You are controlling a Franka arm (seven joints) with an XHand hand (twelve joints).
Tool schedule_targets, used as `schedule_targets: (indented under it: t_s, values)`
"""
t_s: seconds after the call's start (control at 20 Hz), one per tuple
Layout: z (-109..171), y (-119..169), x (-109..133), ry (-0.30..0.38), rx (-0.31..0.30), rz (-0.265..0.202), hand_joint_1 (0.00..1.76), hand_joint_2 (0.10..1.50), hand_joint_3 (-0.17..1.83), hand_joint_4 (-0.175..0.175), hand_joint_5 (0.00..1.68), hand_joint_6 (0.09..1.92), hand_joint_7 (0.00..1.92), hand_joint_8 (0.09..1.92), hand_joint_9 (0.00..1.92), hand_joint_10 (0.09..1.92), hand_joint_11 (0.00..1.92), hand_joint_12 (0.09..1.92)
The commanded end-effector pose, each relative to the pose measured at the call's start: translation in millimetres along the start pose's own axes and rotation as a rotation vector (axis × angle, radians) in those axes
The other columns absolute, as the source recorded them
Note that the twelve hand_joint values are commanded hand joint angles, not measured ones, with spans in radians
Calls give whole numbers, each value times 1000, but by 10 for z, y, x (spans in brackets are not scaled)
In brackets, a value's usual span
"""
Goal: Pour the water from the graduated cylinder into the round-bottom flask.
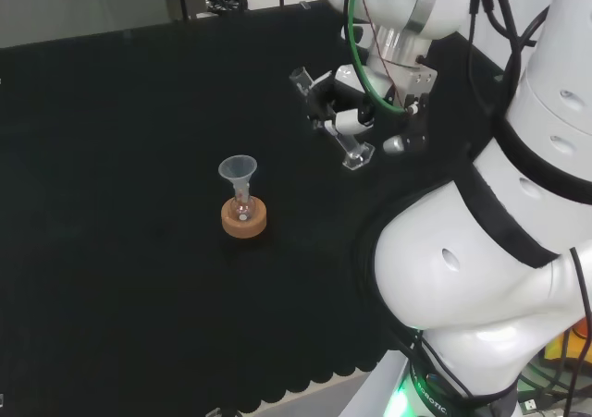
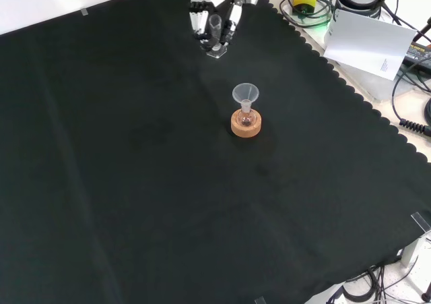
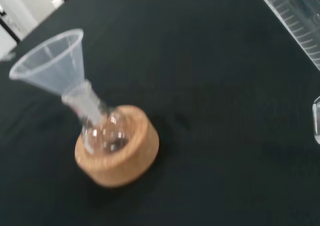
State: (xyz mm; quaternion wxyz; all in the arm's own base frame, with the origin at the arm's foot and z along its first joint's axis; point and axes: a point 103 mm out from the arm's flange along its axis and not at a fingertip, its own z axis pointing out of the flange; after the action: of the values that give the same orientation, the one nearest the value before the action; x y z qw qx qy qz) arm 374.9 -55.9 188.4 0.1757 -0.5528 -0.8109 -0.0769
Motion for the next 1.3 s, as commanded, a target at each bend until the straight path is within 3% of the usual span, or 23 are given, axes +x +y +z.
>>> schedule_targets:
  t_s: [0.05,0.7,1.3]
  values:
    - [116,-200,169,-57,127,-23,1137,1146,-7,-157,939,1077,1170,453,1428,87,1327,718]
    - [272,-91,346,-213,414,-45,1138,1144,-7,-155,944,1072,1177,449,1431,87,1329,716]
    - [361,62,387,-307,553,-19,1139,1142,-8,-156,948,1066,1183,446,1437,87,1332,715]
